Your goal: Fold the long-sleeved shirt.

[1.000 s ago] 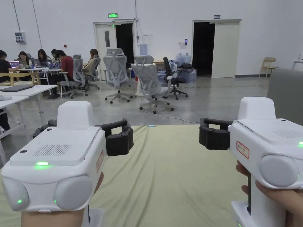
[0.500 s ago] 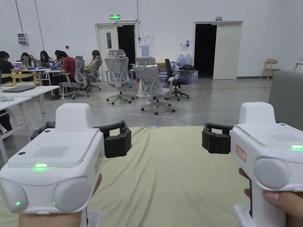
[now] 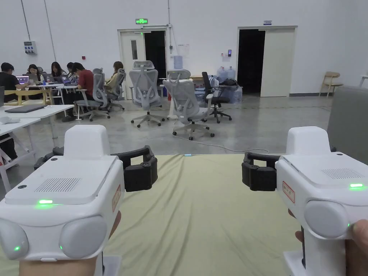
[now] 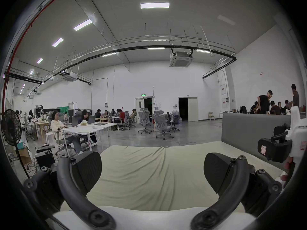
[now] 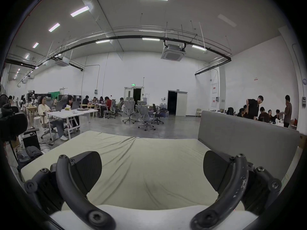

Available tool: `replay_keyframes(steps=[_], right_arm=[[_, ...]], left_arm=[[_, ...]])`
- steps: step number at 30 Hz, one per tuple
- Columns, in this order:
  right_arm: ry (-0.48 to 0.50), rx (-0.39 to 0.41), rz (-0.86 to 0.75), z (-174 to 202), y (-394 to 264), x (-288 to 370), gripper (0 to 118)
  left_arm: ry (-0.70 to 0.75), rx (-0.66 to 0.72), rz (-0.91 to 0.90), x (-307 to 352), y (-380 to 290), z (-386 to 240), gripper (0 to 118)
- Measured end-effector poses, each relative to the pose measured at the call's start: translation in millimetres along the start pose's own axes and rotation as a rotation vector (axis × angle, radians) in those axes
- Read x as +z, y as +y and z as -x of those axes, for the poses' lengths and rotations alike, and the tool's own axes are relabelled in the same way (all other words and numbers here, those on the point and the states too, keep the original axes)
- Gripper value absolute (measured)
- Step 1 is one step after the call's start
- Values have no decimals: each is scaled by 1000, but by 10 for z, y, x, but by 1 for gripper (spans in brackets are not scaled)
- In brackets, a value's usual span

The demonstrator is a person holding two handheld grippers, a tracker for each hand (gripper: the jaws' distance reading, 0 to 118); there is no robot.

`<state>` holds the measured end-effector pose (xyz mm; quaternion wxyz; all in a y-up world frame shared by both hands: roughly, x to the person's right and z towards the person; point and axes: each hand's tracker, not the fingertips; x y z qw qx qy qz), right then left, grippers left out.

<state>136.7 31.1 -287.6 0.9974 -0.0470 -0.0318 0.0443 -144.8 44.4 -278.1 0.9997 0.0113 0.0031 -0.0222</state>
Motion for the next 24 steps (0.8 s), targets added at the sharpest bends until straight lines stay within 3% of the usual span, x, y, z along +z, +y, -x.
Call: replay_keyframes(steps=[24], right_arm=[[-7, -73, 32, -89, 9, -48, 118]], left_arm=[[-20, 24, 21, -6, -32, 77, 118]])
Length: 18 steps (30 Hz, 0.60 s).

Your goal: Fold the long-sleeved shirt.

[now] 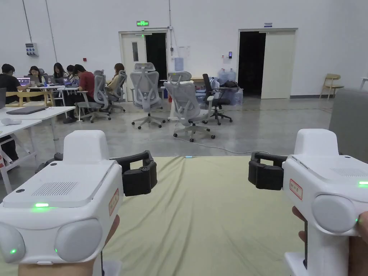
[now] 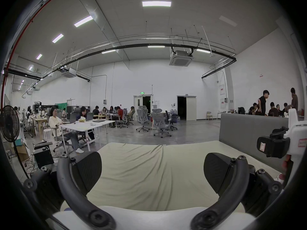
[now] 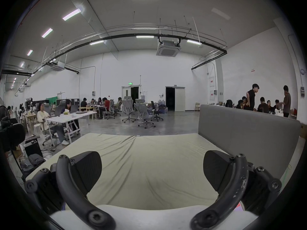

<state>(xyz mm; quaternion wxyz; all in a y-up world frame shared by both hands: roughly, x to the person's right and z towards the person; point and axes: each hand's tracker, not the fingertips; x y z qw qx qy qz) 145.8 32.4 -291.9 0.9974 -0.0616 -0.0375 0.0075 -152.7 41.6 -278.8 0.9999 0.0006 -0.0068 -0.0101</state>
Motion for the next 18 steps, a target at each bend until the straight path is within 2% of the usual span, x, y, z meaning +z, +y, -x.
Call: replay_keyframes(steps=[18], right_arm=[[-23, 31, -18, 2, 7, -1, 118]], left_arm=[[-18, -5, 7, 1, -5, -32, 118]])
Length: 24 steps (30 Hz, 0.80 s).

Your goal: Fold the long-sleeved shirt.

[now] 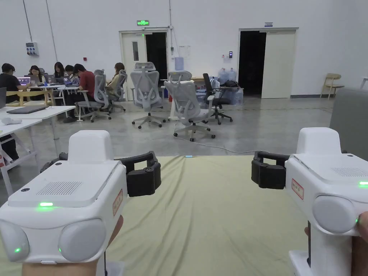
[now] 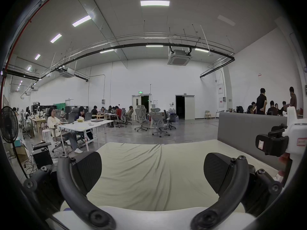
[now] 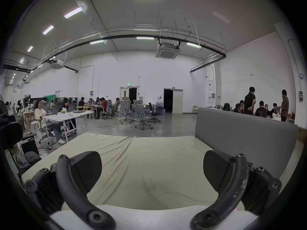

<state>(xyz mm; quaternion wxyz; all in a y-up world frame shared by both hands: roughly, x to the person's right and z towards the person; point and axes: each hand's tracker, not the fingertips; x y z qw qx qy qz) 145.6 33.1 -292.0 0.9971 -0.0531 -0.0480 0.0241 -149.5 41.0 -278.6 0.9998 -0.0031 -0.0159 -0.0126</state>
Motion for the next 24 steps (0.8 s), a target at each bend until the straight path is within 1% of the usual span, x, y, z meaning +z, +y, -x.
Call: replay_keyframes(steps=[3, 11, 16, 20, 24], right_arm=[[-8, -7, 0, -37, 9, -4, 118], [-10, -74, 17, -123, 23, -28, 118], [-44, -56, 16, -125, 50, -25, 118], [-19, -61, 9, -132, 57, -4, 118], [-12, -31, -1, -101, 41, 12, 118]], left_arm=[[0, -2, 2, -3, 3, -7, 118], [-10, 2, 4, 16, 11, -9, 118], [-32, 15, 0, 38, 25, 8, 118], [-28, 17, 0, 35, 38, 9, 118], [-23, 17, 2, 36, 41, 15, 118]])
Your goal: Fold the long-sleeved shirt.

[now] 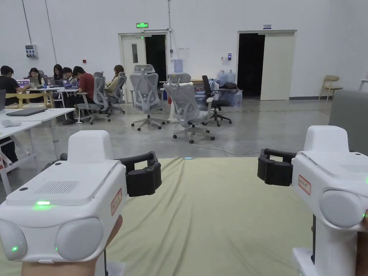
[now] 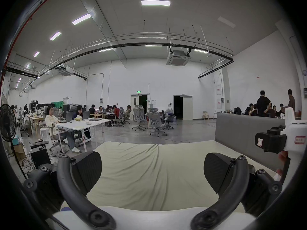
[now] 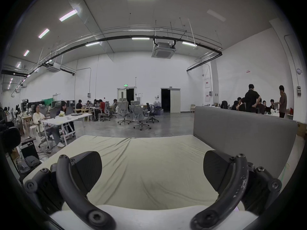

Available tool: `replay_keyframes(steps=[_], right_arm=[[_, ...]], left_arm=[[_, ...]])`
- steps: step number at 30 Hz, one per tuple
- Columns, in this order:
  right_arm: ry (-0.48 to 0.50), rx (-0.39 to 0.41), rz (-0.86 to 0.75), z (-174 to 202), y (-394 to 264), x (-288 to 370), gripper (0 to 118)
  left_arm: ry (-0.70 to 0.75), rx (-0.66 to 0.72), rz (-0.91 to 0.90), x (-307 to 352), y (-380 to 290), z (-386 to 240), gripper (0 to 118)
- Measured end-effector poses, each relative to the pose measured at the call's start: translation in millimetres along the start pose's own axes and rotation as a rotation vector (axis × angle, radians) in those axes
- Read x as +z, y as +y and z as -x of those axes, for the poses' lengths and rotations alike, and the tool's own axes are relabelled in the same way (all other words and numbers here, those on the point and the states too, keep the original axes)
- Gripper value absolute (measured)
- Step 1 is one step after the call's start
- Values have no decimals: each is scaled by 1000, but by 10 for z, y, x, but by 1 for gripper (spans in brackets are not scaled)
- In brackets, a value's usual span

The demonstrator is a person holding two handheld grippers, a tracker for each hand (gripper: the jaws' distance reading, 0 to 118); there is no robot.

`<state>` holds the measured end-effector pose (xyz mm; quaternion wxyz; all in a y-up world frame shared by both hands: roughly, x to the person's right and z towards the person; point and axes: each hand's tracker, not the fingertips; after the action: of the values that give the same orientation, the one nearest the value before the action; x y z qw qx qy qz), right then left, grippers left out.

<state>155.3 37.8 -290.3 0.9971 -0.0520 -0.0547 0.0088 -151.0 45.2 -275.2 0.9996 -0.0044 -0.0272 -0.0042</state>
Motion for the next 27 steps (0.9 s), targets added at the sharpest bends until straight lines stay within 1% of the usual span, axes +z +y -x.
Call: replay_keyframes(steps=[5, 10, 13, 15, 22, 27], right_arm=[[5, 40, 3, 78, -44, 3, 118], [19, 11, 32, 32, -67, -26, 118], [5, 15, 39, 61, -96, -42, 118], [-1, 10, 38, 16, -99, -33, 118], [5, 4, 49, 13, -97, -40, 118], [5, -3, 55, 17, -109, -53, 118]], left_arm=[[-18, 5, 1, 12, -8, -24, 118], [-23, 4, 7, 19, -28, -39, 118], [-20, 2, 16, 8, -46, -30, 118], [-18, 5, 22, 5, -55, -12, 118], [-33, 41, 37, -9, -62, -2, 118], [-34, 32, 41, -11, -70, -8, 118]])
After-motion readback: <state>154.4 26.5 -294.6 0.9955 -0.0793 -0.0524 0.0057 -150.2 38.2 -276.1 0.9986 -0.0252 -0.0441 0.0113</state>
